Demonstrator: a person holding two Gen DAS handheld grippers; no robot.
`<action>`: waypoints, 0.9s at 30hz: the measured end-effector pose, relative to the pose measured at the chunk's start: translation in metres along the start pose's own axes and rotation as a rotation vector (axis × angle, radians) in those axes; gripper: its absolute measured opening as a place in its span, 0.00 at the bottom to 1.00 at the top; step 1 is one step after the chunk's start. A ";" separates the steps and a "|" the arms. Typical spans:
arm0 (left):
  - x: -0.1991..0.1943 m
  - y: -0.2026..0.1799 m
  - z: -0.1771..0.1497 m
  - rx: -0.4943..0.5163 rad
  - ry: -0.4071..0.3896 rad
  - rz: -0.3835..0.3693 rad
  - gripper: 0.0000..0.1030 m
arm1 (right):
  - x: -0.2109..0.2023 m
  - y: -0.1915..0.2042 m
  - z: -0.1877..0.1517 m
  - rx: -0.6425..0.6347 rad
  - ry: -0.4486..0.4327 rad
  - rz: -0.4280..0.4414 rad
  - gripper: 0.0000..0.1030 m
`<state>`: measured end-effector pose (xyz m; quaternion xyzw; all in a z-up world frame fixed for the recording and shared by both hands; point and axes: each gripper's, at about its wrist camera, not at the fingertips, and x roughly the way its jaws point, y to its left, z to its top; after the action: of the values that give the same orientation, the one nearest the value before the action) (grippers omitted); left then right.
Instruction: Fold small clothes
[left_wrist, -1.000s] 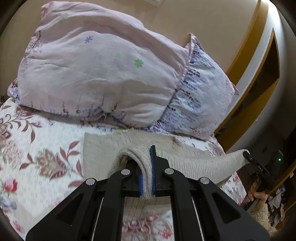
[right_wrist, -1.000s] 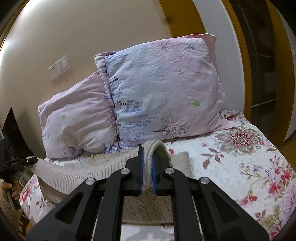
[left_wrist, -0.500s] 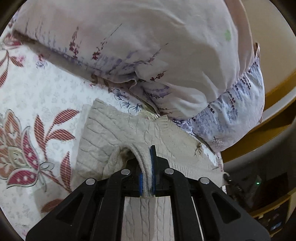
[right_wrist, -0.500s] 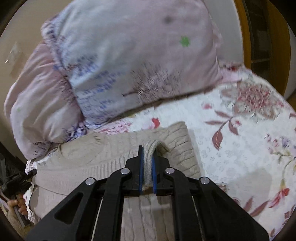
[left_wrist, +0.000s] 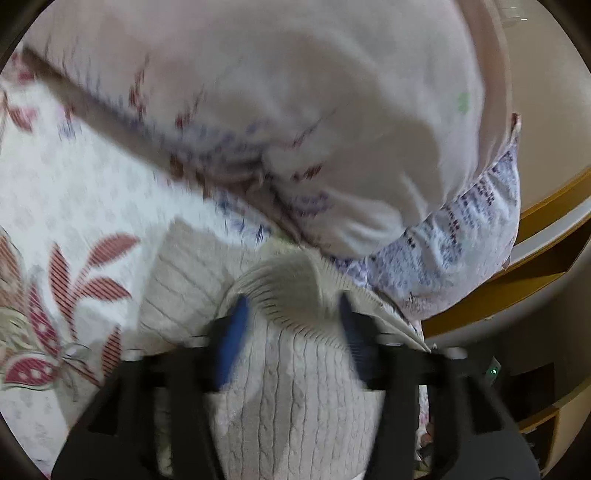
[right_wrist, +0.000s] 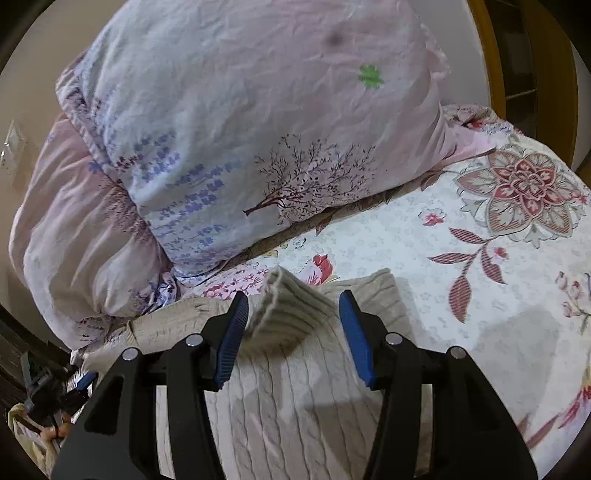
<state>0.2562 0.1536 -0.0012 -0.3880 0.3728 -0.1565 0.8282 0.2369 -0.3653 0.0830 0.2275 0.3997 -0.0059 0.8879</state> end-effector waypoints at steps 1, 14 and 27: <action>-0.007 -0.002 0.001 0.016 -0.015 0.000 0.57 | -0.004 -0.001 -0.001 -0.004 -0.005 -0.004 0.50; -0.049 -0.022 -0.053 0.308 0.003 0.199 0.52 | -0.050 -0.040 -0.053 -0.049 0.021 -0.057 0.38; -0.042 -0.014 -0.082 0.361 0.048 0.297 0.48 | -0.052 -0.031 -0.069 -0.124 0.024 -0.033 0.32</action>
<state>0.1673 0.1246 -0.0043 -0.1709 0.4112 -0.1062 0.8890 0.1468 -0.3742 0.0675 0.1656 0.4134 0.0071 0.8953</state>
